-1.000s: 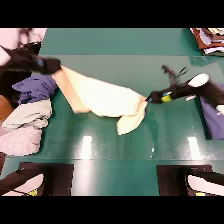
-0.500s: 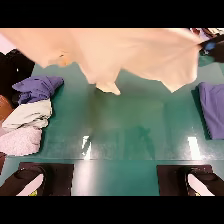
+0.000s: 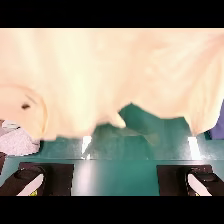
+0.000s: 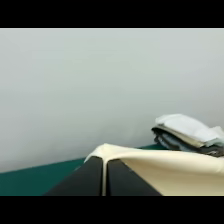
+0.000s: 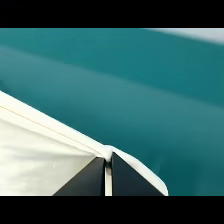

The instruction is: Fold the shirts.

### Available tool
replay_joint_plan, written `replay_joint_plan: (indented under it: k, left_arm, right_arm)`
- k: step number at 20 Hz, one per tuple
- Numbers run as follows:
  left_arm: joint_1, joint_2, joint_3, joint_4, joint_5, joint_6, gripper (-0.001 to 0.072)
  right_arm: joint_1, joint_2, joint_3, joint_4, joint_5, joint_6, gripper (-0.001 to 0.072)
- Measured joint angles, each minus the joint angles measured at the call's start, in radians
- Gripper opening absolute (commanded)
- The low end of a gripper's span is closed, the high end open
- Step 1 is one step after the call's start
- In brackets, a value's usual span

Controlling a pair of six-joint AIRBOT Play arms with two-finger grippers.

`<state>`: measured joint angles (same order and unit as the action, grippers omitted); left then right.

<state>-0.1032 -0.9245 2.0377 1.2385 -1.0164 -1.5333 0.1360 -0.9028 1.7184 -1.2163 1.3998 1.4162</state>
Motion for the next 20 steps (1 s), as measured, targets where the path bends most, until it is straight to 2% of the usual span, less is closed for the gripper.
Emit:
replay_joint_plan:
  k: [4,7,10,15,16,17,18,19,20]
  left_arm:
    - [0.0,-0.175,-0.156,0.108,-0.055,-0.022,0.0022]
    - [0.0,-0.387,-0.235,0.134,-0.101,-0.031,0.0023]
    - [0.001,-0.591,-0.267,0.146,-0.109,-0.032,0.0023]
    - [0.002,-0.775,-0.282,0.15,0.014,-0.032,0.0025]
    - [0.002,-0.79,-0.284,0.151,0.033,-0.031,0.0172]
    - [0.002,-0.8,-0.284,0.166,0.063,-0.03,0.0363]
    - [0.006,-0.807,-0.283,0.168,0.084,-0.032,0.0396]
    - [0.005,-0.815,-0.284,0.169,0.089,-0.035,0.0396]
    - [0.002,-0.818,-0.284,0.158,0.09,-0.035,0.0396]
  right_arm:
    - [0.0,-0.177,-0.075,-0.013,0.096,0.035,0.002]
    - [0.0,-0.333,-0.194,-0.018,0.098,0.02,0.0019]
    - [0.0,-0.486,-0.29,-0.019,-0.003,-0.007,0.002]
    - [-0.001,-0.667,-0.29,-0.012,-0.198,-0.024,0.0021]
    - [-0.001,-0.694,-0.272,-0.005,-0.22,-0.024,0.0021]
    - [-0.001,-0.72,-0.251,0.001,-0.237,-0.026,0.0025]
    - [-0.003,-0.741,-0.232,-0.004,-0.246,-0.027,0.0095]
    - [-0.005,-0.761,-0.209,0.007,-0.264,-0.027,0.0304]
    - [-0.003,-0.776,-0.188,0.027,-0.269,-0.027,0.0417]
